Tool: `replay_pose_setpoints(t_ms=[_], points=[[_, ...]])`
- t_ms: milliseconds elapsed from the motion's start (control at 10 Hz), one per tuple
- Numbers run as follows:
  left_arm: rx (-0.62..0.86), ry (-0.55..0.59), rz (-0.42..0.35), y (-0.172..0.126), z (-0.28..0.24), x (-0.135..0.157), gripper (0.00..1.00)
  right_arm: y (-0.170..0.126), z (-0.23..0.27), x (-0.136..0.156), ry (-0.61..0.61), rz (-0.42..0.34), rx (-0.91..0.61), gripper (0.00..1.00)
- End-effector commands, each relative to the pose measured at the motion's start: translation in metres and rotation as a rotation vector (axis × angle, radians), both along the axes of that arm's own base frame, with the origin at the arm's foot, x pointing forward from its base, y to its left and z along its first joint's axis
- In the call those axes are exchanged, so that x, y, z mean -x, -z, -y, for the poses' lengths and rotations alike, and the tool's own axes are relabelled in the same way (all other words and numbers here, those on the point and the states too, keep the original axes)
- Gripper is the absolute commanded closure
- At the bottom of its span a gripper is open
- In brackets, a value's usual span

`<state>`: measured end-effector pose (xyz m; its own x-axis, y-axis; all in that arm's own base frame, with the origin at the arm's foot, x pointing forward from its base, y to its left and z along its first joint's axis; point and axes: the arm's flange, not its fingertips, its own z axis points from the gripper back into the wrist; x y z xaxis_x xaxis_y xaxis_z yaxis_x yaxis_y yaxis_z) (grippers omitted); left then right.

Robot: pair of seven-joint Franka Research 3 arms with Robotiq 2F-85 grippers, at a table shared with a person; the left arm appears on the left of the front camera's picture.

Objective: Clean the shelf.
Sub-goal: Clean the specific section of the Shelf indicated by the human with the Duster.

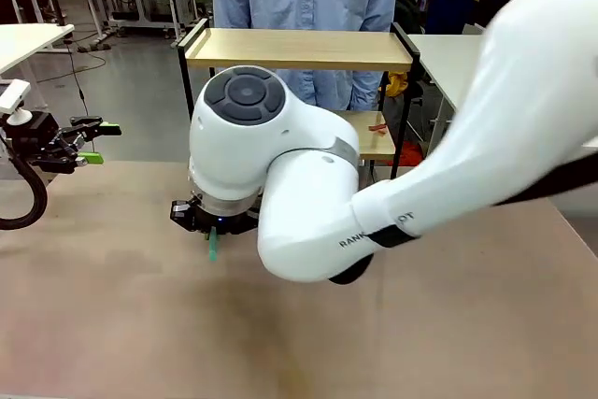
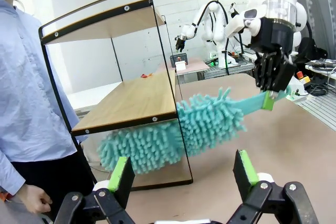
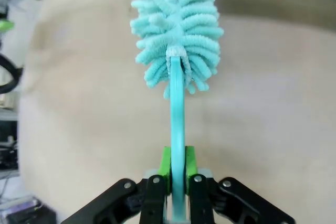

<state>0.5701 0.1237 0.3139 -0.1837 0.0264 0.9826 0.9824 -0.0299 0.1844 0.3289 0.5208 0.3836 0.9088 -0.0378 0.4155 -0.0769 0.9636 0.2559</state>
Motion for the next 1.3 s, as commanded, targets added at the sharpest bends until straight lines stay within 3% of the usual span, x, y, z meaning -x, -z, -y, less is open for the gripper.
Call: replay_pose_setpoints(t_ms=[0,200,700,800,900,1200], points=[[0.000,0.003,0.004,-0.004,0.001,0.001,0.00,0.016,-0.040,-0.019,0.061,0.022,-0.016,0.87],[0.000,0.003,0.004,-0.004,0.001,0.001,0.00,0.024,-0.039,-0.030,0.093,0.004,-0.016,0.87],[0.000,0.003,0.004,-0.004,0.001,0.001,0.00,0.031,-0.011,-0.038,0.089,-0.157,-0.042,0.87],[0.000,0.003,0.004,-0.004,0.001,0.001,0.00,0.027,-0.016,-0.025,0.012,-0.172,-0.023,0.87],[0.000,0.003,0.004,-0.004,0.001,0.001,0.00,0.037,-0.024,-0.038,0.116,-0.117,-0.030,0.87],[0.000,0.003,0.004,-0.004,0.001,0.001,0.00,0.036,-0.023,-0.037,0.086,-0.135,-0.022,0.87]])
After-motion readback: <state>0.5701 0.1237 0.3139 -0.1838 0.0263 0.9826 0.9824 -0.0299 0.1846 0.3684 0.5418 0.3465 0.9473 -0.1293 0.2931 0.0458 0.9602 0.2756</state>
